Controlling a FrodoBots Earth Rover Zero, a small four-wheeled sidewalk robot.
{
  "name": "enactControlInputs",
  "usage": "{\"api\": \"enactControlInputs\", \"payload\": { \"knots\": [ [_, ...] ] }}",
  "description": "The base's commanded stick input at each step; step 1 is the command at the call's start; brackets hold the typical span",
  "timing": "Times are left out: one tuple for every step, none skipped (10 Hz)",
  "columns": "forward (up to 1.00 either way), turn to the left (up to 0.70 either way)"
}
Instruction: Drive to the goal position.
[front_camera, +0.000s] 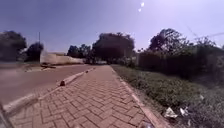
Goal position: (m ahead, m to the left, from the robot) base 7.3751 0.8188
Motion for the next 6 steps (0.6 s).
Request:
{"api": "enactControlInputs", "payload": {
  "knots": [
    [0.30, 0.00],
    [0.30, 0.00],
    [0.30, 0.00],
    [0.30, 0.00],
    [0.30, 0.00],
    [0.30, 0.00]
  ]
}}
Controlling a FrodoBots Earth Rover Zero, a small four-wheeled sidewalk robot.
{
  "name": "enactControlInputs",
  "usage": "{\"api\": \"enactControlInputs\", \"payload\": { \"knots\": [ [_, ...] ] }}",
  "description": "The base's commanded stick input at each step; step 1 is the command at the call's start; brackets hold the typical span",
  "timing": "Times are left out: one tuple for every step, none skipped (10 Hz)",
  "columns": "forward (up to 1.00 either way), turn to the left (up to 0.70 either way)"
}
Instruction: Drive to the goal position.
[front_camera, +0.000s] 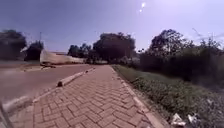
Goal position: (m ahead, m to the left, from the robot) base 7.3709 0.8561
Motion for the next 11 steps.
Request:
{"api": "enactControlInputs", "payload": {
  "knots": [
    [0.30, 0.00],
    [0.30, 0.00],
    [0.30, 0.00],
    [0.30, 0.00],
    [0.30, 0.03],
    [0.30, 0.10],
    [0.30, 0.14],
    [0.30, 0.07],
    [0.30, 0.00],
    [0.30, 0.00],
    [0.30, 0.00]
  ]
}}
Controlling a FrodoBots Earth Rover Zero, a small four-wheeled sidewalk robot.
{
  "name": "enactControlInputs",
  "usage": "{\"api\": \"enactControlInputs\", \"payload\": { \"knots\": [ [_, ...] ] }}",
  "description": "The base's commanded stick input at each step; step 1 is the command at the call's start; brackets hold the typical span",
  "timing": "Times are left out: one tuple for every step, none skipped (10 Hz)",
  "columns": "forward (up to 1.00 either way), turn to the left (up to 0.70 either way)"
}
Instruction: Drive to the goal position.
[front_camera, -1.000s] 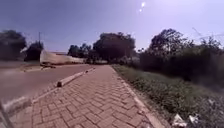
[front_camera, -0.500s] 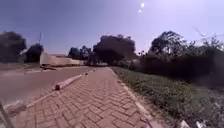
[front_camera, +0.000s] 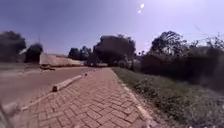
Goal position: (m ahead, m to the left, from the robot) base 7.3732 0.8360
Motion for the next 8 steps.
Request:
{"api": "enactControlInputs", "payload": {
  "knots": [
    [0.30, 0.00],
    [0.30, 0.00],
    [0.30, 0.00],
    [0.30, 0.00],
    [0.30, 0.00],
    [0.30, 0.00],
    [0.30, 0.00],
    [0.30, 0.00]
  ]
}}
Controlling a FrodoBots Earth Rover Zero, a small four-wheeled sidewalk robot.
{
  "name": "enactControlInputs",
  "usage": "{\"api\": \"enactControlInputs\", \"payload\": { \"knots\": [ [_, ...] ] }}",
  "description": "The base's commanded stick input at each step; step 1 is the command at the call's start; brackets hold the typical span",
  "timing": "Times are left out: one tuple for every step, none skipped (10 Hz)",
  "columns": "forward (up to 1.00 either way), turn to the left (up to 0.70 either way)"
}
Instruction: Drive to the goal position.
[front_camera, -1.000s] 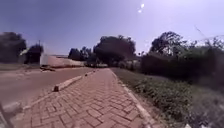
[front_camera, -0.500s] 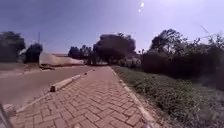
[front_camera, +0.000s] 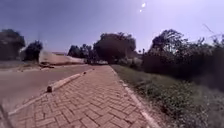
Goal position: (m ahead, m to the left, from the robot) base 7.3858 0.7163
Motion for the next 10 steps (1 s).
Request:
{"api": "enactControlInputs", "payload": {
  "knots": [
    [0.30, 0.20],
    [0.30, 0.51],
    [0.30, 0.75],
    [0.30, 0.75],
    [0.30, 0.70],
    [0.30, 0.36],
    [0.30, 0.02],
    [0.30, 0.00],
    [0.30, 0.00],
    [0.30, 0.00]
  ]
}}
